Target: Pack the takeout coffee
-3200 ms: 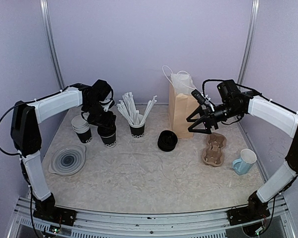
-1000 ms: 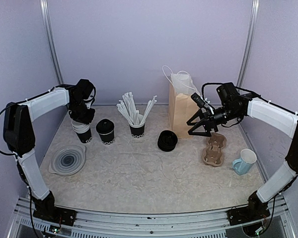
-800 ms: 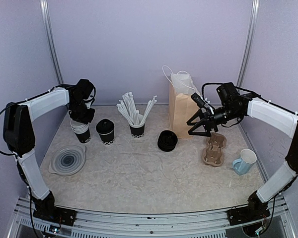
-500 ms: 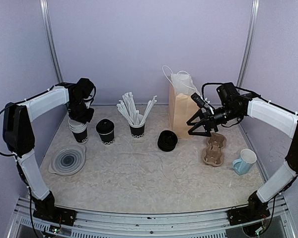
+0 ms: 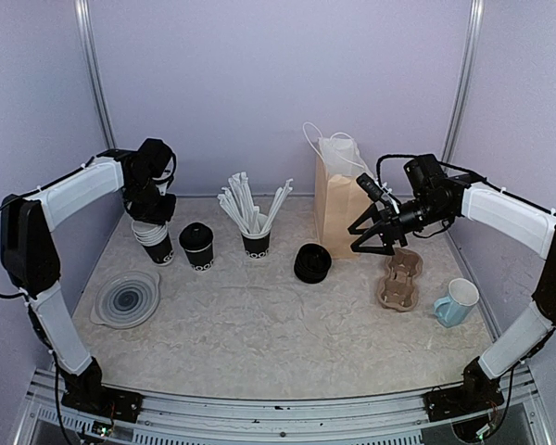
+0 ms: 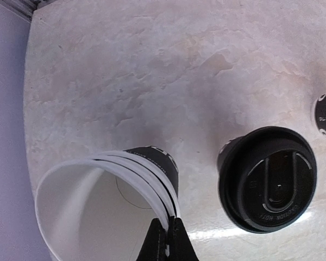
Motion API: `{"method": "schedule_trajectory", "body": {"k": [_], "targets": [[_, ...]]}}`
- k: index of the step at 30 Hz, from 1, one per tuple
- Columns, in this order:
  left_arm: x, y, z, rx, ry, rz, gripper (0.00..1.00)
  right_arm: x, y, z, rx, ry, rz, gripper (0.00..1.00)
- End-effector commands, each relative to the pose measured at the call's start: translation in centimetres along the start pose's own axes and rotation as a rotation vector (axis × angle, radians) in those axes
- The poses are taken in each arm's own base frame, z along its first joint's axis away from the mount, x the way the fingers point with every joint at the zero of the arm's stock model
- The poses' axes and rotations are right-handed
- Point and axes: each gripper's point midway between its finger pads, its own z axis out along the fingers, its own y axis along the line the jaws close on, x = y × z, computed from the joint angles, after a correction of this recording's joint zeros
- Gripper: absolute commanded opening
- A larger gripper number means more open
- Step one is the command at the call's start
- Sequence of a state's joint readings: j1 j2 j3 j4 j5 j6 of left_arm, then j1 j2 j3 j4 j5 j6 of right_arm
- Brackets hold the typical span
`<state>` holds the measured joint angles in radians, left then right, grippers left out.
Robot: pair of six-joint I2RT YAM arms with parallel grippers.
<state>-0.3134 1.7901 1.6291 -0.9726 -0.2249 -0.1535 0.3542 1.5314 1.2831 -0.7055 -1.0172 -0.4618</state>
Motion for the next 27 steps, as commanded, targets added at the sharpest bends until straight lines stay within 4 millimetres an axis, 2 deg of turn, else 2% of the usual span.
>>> {"method": "schedule_trajectory", "body": {"k": [1,2,3,4,5,6,7,8,9,10,11,12,13,14,15,16,18,19,20,21,22,23,24,26,27], "targets": [[-1.2,-0.8,-1.7,0.058,-0.069,-0.034,0.00,-1.3,0.6,-0.6,-0.007,-0.031,-0.027,0.88],[-1.3,-1.5,-1.3,0.154,-0.045,-0.058,0.00,-1.3,0.6,-0.6,-0.007,-0.031,-0.024,0.88],[-1.4,-0.6,-0.5,0.087,-0.057,-0.097,0.00,-1.3,0.6,-0.5,-0.008,-0.031,-0.024,0.88],[-1.8,-0.4,-0.7,0.041,-0.083,-0.076,0.00,-1.4,0.5,-0.5,-0.008,-0.032,-0.023,0.88],[-1.6,-1.9,-0.7,0.141,-0.059,-0.055,0.00,-1.4,0.5,-0.5,-0.008,-0.031,-0.021,0.88],[-1.3,-1.6,-0.1,0.149,-0.038,-0.099,0.00,-1.4,0.5,-0.5,-0.010,-0.032,-0.021,0.88],[-1.5,-0.1,-0.1,0.028,-0.054,-0.092,0.00,-1.4,0.6,-0.5,-0.011,-0.033,-0.021,0.88],[-1.4,0.4,-0.2,-0.047,-0.043,-0.057,0.00,-1.4,0.6,-0.5,-0.012,-0.033,-0.021,0.88],[-1.1,-1.2,-0.1,0.053,0.001,-0.045,0.00,-1.4,0.6,-0.5,-0.012,-0.034,-0.022,0.88],[-1.0,-1.7,0.5,0.091,0.008,-0.074,0.00,-1.4,0.6,-0.5,-0.014,-0.034,-0.019,0.88],[-1.7,-0.5,0.6,-0.007,-0.051,-0.078,0.00,-1.4,0.6,-0.4,-0.017,-0.034,-0.019,0.88],[-2.4,0.2,-0.5,-0.035,-0.089,-0.074,0.00,-1.4,0.7,-0.3,-0.020,-0.035,-0.020,0.88],[-2.2,-0.6,-0.9,0.067,-0.047,-0.086,0.00,-1.4,0.6,-0.2,-0.020,-0.034,-0.019,0.88],[-1.9,-0.9,-0.5,0.086,-0.019,-0.099,0.00,-1.3,0.6,0.0,-0.023,-0.031,-0.014,0.88],[-1.9,-0.1,0.0,-0.001,-0.046,-0.077,0.00,-1.4,0.5,0.1,-0.026,-0.030,-0.014,0.88],[-1.9,0.2,0.0,-0.017,-0.053,-0.065,0.00,-1.4,0.5,0.2,-0.029,-0.030,-0.014,0.88],[-1.5,-2.1,0.1,0.128,0.009,-0.072,0.00,-1.4,0.4,0.5,-0.033,-0.026,-0.008,0.88],[-1.7,-0.8,0.2,-0.012,-0.028,-0.054,0.00,-1.4,0.5,0.6,-0.039,-0.025,-0.008,0.88],[-1.9,0.8,-0.5,-0.164,-0.059,-0.016,0.00,-1.4,0.4,0.7,-0.041,-0.023,-0.006,0.88],[-1.8,1.5,-1.2,-0.198,-0.039,-0.004,0.00,-1.3,0.4,0.8,-0.042,-0.021,-0.006,0.88],[-1.6,-1.7,-0.1,0.021,0.024,-0.013,0.00,-1.2,0.4,1.0,-0.045,-0.018,-0.004,0.88],[-2.2,-3.8,0.4,0.189,0.012,-0.033,0.00,-1.2,0.5,1.1,-0.049,-0.015,-0.002,0.87],[-2.9,-2.2,0.4,0.094,-0.044,-0.077,0.00,-1.2,0.5,1.1,-0.051,-0.015,-0.004,0.87],[-3.6,1.2,-2.6,-0.253,-0.107,0.012,0.00,-1.2,0.6,1.3,-0.052,-0.012,-0.008,0.88],[-3.1,1.2,-1.9,-0.215,-0.044,0.010,0.00,-1.2,0.6,1.3,-0.051,-0.010,-0.009,0.87]]}}
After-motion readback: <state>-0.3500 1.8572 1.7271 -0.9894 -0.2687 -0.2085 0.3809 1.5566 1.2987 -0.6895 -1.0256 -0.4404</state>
